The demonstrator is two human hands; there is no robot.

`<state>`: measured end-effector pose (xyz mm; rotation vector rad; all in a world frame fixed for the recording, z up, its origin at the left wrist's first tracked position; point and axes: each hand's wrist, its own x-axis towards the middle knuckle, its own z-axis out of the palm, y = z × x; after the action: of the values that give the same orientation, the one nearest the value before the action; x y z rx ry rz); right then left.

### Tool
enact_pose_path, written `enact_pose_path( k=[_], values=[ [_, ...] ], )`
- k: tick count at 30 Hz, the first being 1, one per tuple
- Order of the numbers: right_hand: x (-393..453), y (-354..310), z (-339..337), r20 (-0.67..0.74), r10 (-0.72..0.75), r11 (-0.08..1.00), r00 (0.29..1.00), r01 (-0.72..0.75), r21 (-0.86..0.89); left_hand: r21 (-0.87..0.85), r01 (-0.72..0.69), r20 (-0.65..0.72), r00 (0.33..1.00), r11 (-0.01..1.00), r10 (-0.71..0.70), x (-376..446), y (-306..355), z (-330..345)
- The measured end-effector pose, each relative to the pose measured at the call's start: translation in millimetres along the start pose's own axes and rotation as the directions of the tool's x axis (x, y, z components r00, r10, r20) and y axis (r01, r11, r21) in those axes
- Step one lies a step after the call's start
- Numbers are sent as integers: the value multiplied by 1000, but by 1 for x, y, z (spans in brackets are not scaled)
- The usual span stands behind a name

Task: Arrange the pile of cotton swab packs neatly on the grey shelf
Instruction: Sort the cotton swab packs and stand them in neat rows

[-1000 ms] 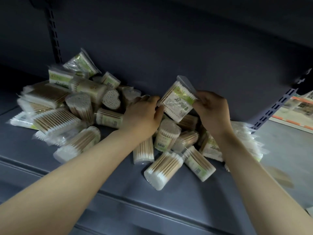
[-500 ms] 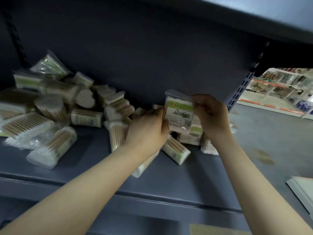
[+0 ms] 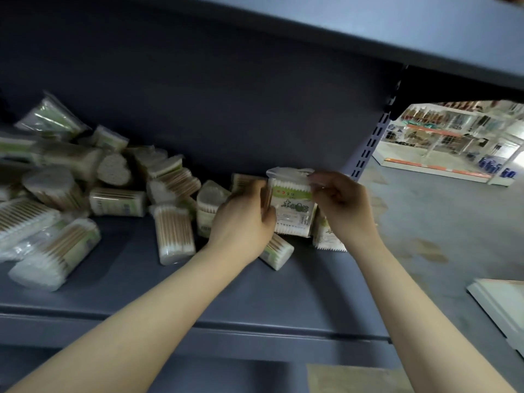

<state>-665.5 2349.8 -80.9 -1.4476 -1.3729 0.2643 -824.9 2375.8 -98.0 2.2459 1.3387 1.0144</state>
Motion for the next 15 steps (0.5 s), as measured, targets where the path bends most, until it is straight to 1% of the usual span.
enact_pose_path(
  k=[3, 5, 7, 9, 12, 15],
  values=[
    [3, 1, -2, 28, -5, 1000, 1000, 5, 2, -134, 67, 11, 998, 989, -66, 7, 7, -1],
    [5, 2, -5, 49, -16, 1000, 999, 15, 14, -152, 54, 36, 998, 987, -49, 11, 12, -1],
    [7, 5, -8, 61, -24, 1000, 998, 23, 9, -96, -2, 68, 998, 995, 8, 15, 15, 1],
    [9, 8, -13, 75, -39, 999, 996, 40, -11, -60, -30, 93, 995, 998, 36, 21, 16, 5],
    [11, 13, -21, 83, -43, 998, 996, 46, -40, -24, -19, 110, 994, 1000, 22, 27, 18, 13],
    [13, 23, -29, 22, -30, 998, 999, 31, -60, 72, -5, 123, 992, 997, -3, 28, 18, 23]
  ],
)
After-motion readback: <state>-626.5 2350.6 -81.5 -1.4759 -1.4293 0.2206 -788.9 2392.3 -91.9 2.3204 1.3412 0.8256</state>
